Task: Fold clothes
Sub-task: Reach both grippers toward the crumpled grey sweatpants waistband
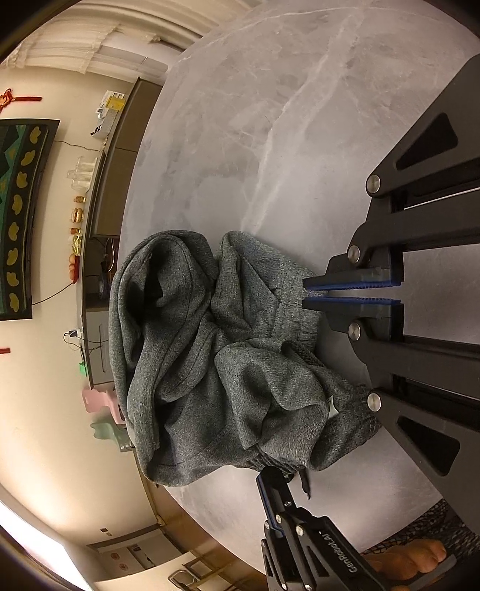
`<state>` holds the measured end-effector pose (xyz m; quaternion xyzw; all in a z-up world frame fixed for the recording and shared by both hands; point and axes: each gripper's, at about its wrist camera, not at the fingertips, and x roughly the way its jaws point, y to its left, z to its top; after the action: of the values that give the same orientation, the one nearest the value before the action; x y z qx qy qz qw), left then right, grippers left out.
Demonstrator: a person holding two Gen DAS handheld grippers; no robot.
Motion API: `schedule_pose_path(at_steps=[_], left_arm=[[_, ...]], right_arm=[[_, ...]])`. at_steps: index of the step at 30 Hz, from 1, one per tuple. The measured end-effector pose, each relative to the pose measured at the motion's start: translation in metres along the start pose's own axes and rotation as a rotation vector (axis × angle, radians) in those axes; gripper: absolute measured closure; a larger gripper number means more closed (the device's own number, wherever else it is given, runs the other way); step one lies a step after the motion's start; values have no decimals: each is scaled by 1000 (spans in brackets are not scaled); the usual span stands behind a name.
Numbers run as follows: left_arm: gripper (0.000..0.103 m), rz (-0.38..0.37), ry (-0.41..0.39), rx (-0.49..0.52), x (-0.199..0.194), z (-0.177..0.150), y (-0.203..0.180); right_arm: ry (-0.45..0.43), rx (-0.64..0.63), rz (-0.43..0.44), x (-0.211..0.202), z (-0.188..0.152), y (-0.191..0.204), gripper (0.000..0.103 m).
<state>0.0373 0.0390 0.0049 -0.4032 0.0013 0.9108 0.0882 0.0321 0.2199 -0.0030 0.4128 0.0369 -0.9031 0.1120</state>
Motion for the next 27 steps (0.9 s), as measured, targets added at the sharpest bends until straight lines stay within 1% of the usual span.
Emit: schedule_pose_path(at_steps=[4, 6, 7, 8, 9, 10, 11, 12, 13, 16, 23, 27], left_arm=[[102, -1, -15, -10, -5, 2, 1], [99, -17, -9, -27, -5, 5, 5], [94, -17, -8, -36, -5, 7, 6], [70, -15, -9, -46, -6, 9, 8], [54, -12, -9, -56, -6, 11, 10], [32, -4, -22, -65, -8, 13, 12], [31, 6, -39, -75, -10, 15, 14], [31, 8, -46, -78, -11, 17, 16], [31, 10, -45, -79, -10, 19, 17], [31, 15, -33, -88, -5, 21, 20], [31, 20, 26, -81, 15, 20, 19], [31, 43, 38, -57, 29, 32, 12]], right_arm=[[-2, 3, 5, -1, 0, 0, 99], [-1, 4, 7, -1, 0, -1, 99], [0, 5, 9, -1, 1, -1, 98], [0, 9, 6, -2, 0, -1, 96], [0, 12, 4, -2, 0, -1, 89], [5, 17, -5, 0, 0, -3, 80], [10, 21, -14, 1, -1, -4, 52], [4, 30, -22, 1, -1, -5, 29], [-7, 39, -30, -1, -1, -7, 26], [-8, 45, -41, -1, 1, -10, 26], [17, 63, -34, 4, -1, -13, 26], [27, 66, -27, 8, 0, -14, 26]])
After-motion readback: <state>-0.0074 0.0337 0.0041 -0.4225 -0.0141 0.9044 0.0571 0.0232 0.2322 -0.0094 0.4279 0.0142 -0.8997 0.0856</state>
